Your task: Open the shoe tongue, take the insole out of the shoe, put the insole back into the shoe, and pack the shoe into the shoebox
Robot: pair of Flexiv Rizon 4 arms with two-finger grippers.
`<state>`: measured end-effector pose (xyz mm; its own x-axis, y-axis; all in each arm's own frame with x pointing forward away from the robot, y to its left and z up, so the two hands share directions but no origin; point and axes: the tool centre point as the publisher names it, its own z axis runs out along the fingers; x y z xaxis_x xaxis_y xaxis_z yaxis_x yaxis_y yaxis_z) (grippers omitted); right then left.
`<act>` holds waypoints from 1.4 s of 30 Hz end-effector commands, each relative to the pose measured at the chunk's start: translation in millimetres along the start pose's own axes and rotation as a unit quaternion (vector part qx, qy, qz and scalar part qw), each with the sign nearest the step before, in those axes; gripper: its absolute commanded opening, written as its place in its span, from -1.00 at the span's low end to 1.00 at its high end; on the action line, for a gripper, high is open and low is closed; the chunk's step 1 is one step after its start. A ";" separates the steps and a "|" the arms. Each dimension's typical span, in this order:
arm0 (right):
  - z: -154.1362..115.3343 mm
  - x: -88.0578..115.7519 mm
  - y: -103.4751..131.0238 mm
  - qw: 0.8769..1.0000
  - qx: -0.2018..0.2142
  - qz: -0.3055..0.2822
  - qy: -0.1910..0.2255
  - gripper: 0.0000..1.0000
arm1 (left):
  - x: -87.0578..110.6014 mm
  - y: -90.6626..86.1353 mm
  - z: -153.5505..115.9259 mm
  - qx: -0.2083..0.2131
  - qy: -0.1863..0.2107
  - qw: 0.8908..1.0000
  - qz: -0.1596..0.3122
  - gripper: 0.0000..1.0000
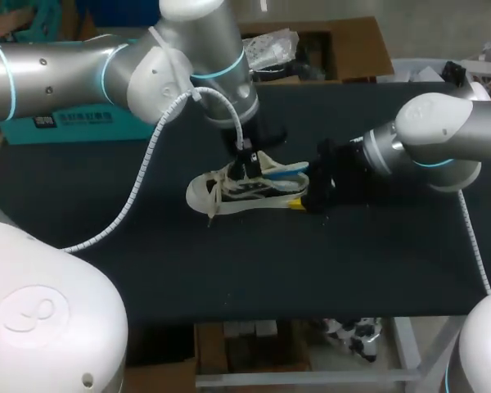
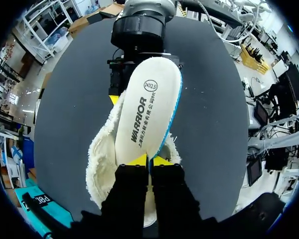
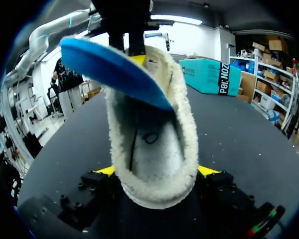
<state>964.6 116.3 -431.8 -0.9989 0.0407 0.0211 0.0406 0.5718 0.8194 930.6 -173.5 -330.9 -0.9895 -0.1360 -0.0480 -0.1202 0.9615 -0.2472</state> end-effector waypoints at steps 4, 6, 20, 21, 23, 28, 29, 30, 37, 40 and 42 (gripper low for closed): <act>7.8 -3.4 -7.9 1.000 -0.002 -0.001 0.000 -1.00 | -5.1 -0.4 1.6 0.000 0.025 1.000 -0.003 -1.00; 7.8 -3.4 -7.9 1.000 -0.002 -0.001 0.000 -1.00 | -5.8 -1.1 2.7 -0.001 0.031 1.000 -0.003 -0.41; 7.8 -3.4 -7.9 1.000 -0.002 -0.001 0.000 -1.00 | 10.3 -11.8 -13.7 0.019 0.058 0.998 0.026 1.00; 7.8 -3.4 -7.9 1.000 -0.002 -0.001 0.000 -1.00 | 13.3 -13.6 -15.5 0.021 0.066 0.997 0.035 1.00; 7.8 -3.4 -7.9 1.000 -0.002 -0.001 0.000 -1.00 | 17.2 -15.5 -17.5 0.021 0.070 0.997 0.040 1.00; 7.8 -3.4 -7.9 1.000 -0.002 -0.001 0.000 -1.00 | 17.2 -15.5 -17.5 0.021 0.070 0.997 0.040 1.00; 7.8 -3.4 -7.9 1.000 -0.002 -0.001 0.000 -1.00 | 17.2 -15.5 -17.5 0.021 0.070 0.997 0.040 1.00; 7.8 -3.4 -7.9 1.000 -0.002 -0.001 0.000 -1.00 | 17.2 -15.5 -17.5 0.021 0.070 0.997 0.040 1.00; 7.8 -3.4 -7.9 1.000 -0.002 -0.001 0.000 -1.00 | 17.2 -15.5 -17.5 0.021 0.070 0.997 0.040 1.00; 7.8 -3.4 -7.9 1.000 -0.002 -0.001 0.000 -1.00 | 17.2 -15.5 -17.5 0.021 0.070 0.997 0.040 1.00; 7.8 -3.4 -7.9 1.000 -0.002 -0.001 0.000 -1.00 | 17.2 -15.5 -17.5 0.021 0.070 0.997 0.040 1.00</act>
<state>964.6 116.3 -431.8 -0.9989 0.0407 0.0212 0.0407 0.5718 0.8194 915.0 -186.6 -310.5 -0.9975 -0.0202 0.0675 -0.0388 0.9571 -0.2872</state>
